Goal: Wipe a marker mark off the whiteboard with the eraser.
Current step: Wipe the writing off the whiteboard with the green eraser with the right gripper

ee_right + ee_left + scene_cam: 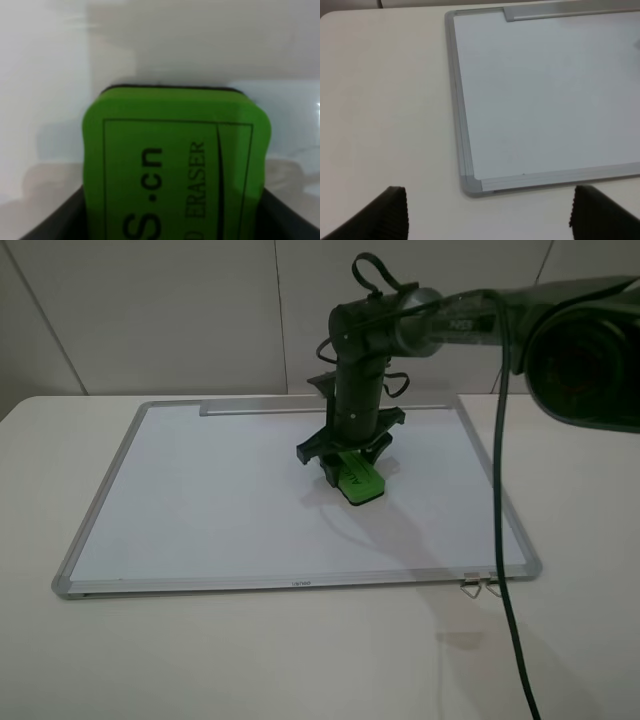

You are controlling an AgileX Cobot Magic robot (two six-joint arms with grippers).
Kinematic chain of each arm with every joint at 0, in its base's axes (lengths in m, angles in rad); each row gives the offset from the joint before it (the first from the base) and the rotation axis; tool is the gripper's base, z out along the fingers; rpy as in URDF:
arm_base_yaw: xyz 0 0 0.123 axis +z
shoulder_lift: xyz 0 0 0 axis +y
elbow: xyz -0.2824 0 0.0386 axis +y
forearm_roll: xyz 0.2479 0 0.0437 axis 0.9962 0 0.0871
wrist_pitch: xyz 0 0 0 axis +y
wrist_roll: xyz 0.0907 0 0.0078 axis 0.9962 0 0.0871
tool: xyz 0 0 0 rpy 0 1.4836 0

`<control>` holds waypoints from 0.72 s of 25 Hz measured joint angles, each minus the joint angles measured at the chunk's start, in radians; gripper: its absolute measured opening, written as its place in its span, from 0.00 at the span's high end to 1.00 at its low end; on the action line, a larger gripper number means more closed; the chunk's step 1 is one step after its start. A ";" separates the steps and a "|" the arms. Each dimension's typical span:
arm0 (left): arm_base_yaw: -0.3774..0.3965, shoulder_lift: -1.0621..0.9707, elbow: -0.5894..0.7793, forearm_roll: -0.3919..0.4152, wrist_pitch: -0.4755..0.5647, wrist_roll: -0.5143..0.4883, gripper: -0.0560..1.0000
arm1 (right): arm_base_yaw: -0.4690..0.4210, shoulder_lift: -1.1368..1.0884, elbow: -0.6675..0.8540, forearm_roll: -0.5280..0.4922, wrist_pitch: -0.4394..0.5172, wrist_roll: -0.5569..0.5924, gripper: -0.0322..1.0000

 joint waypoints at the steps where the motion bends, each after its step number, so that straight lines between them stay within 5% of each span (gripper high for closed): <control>1: 0.000 0.000 0.000 0.000 0.000 0.000 0.30 | 0.028 0.001 0.000 0.001 0.002 -0.009 0.39; 10: 0.000 0.000 0.000 0.000 0.000 0.000 0.30 | 0.076 0.001 0.000 0.007 0.006 -0.069 0.39; 18: 0.000 0.000 0.000 0.000 0.000 0.000 0.30 | -0.128 0.001 -0.002 0.006 0.021 -0.069 0.39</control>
